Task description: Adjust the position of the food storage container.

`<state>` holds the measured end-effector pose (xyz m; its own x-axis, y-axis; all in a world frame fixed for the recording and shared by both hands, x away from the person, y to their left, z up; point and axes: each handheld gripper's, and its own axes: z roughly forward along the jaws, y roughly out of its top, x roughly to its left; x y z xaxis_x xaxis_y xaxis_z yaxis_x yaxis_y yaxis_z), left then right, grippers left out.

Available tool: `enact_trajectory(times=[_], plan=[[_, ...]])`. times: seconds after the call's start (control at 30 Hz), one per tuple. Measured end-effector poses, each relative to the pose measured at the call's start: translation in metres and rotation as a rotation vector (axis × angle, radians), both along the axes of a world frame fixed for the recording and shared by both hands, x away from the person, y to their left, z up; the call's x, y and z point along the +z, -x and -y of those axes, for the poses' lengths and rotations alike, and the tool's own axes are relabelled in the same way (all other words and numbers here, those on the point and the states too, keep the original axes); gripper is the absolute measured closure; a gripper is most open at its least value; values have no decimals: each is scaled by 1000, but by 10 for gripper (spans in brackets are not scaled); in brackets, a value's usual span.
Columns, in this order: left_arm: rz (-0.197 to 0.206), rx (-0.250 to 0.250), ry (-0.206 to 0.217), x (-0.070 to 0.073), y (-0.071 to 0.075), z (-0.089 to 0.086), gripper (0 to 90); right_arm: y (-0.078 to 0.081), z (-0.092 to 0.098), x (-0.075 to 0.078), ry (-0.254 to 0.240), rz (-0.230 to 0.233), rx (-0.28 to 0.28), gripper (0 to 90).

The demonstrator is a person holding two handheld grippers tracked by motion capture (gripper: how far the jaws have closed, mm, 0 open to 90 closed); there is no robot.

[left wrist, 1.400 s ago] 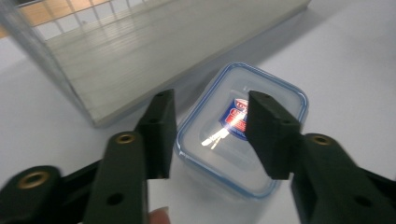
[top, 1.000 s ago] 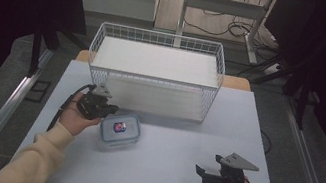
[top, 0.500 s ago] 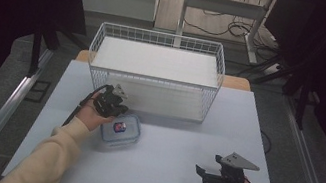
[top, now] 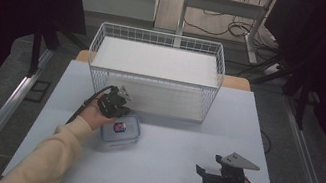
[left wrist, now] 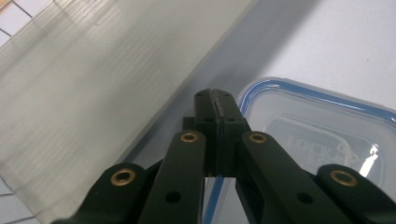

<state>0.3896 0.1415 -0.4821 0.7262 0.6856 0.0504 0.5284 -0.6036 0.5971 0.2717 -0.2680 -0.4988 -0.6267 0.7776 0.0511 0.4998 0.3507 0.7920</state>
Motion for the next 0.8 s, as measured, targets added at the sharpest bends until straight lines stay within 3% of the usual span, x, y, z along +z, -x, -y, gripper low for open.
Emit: enact_trajectory(times=[0.17,0.33,0.5,0.6,0.73,0.8], plan=[[-26,-34,-8,-1,-2,2,899,0,0,0,2,-2,0,164],[-89,-133,-57,-10,4,16,900,-1,1,0,2,-2,-4,164],[-94,-193,-90,-7,13,25,900,-1,2,0,1,-3,-9,165],[-93,-190,-87,-6,13,23,900,-1,2,0,3,-4,-10,164],[-62,-143,-73,0,13,13,900,-1,2,0,5,-4,-10,164],[-38,-78,-21,10,19,-2,900,0,2,0,5,-2,-12,164]])
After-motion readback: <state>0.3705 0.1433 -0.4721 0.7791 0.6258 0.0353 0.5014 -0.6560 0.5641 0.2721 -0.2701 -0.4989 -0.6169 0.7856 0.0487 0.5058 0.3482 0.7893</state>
